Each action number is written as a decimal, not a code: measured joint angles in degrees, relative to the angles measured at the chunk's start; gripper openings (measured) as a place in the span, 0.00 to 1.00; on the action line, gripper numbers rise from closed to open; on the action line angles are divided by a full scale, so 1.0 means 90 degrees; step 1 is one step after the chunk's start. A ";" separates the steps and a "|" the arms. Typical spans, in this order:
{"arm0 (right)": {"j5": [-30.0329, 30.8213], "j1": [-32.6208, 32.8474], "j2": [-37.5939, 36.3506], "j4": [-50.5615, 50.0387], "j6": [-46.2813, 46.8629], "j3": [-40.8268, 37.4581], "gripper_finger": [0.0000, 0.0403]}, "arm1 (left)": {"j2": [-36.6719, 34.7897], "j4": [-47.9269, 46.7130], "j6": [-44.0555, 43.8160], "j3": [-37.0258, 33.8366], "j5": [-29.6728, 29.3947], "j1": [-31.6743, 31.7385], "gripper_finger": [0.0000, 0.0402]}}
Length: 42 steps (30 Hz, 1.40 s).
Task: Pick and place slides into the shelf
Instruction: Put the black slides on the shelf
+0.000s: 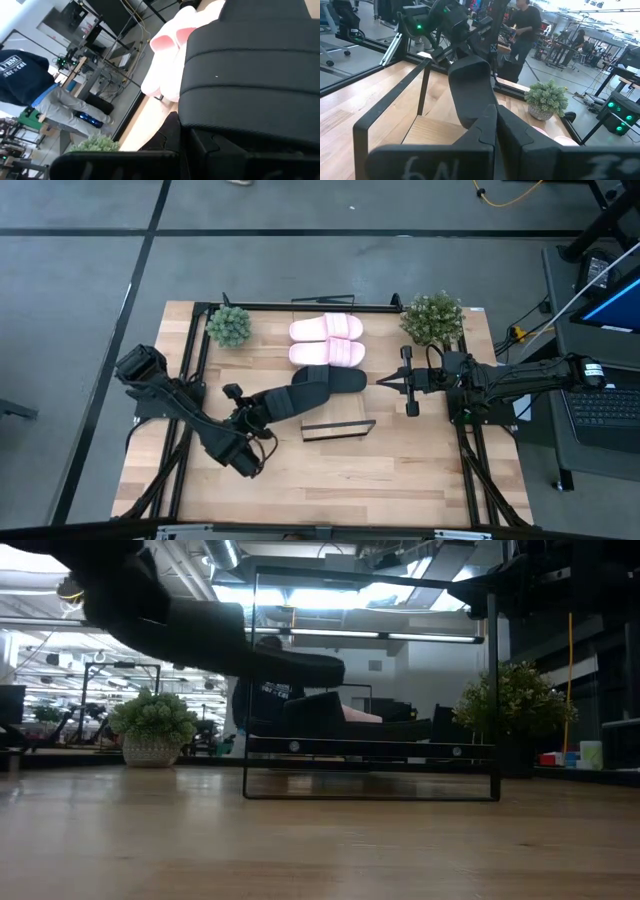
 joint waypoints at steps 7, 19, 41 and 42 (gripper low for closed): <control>0.0000 0.0000 0.0000 -0.0001 -0.0005 0.0000 0.04 | 0.0000 0.1026 0.1077 0.0000 -0.0100 0.0179 0.00; 0.0000 0.0001 0.0000 -0.0001 -0.0007 0.0000 0.04 | -0.0037 0.1565 0.1540 -0.0001 0.0046 0.0149 0.00; -0.0001 -0.0002 0.0000 0.0046 -0.0005 0.0000 0.04 | -0.0926 0.2592 0.4882 0.0000 0.0386 0.1041 0.00; -0.0002 -0.0001 0.0000 0.0045 -0.0005 0.0000 0.04 | -0.1036 0.2585 0.4958 0.0000 0.0364 0.1079 0.00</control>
